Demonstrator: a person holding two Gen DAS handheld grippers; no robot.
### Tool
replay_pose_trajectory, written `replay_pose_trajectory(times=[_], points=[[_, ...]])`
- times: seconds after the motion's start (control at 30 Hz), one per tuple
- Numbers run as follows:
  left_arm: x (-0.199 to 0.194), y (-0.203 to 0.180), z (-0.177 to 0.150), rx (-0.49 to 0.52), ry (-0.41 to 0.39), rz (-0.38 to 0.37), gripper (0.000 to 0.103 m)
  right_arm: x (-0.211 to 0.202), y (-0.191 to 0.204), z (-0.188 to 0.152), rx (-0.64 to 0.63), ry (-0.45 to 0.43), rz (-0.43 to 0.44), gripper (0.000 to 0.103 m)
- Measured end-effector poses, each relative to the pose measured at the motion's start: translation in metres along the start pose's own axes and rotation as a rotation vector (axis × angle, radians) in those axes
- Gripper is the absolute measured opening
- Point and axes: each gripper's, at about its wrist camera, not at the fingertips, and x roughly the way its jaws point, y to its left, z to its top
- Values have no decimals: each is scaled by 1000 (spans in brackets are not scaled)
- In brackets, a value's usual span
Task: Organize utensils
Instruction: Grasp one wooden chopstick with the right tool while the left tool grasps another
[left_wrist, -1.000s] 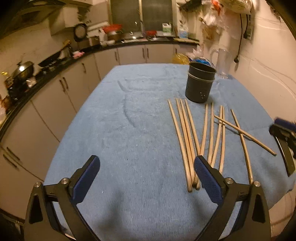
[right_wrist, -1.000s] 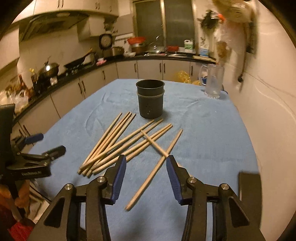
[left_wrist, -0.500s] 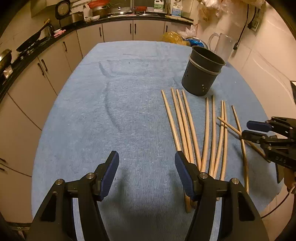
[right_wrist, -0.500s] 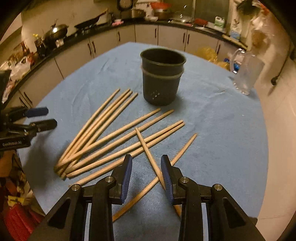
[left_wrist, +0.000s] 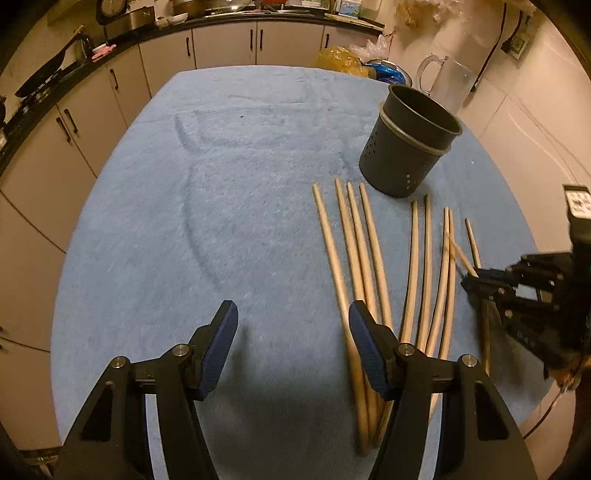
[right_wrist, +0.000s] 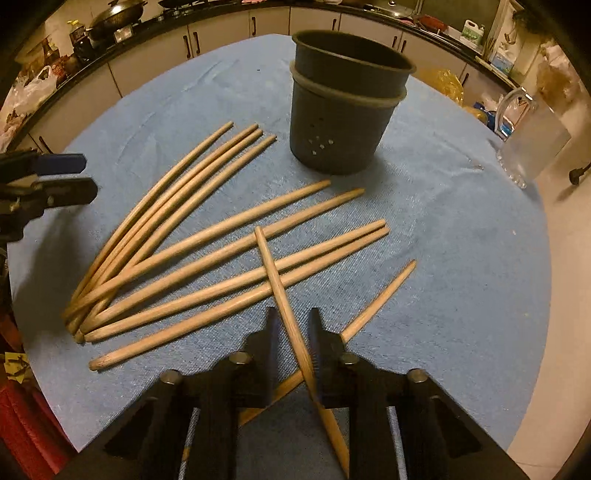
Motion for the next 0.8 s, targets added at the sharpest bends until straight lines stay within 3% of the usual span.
replay_pose_trajectory(times=[0.1, 0.27, 0.37, 0.53, 0.7, 0.8], points=[[13, -5, 13, -2, 30, 3, 50, -16, -11, -1, 74, -65, 19, 6], [35, -11, 34, -13, 72, 24, 30, -65, -30, -4, 186, -217, 70, 6], [47, -13, 44, -21, 92, 36, 27, -93, -37, -9, 227, -301, 89, 6], [62, -27, 56, 17, 112, 52, 27, -119, -41, -10, 271, -379, 105, 6], [67, -34, 57, 46, 83, 128, 8, -132, -45, -13, 304, -416, 117, 6], [65, -30, 55, 29, 69, 118, 6, -133, -47, -15, 321, -431, 122, 6]])
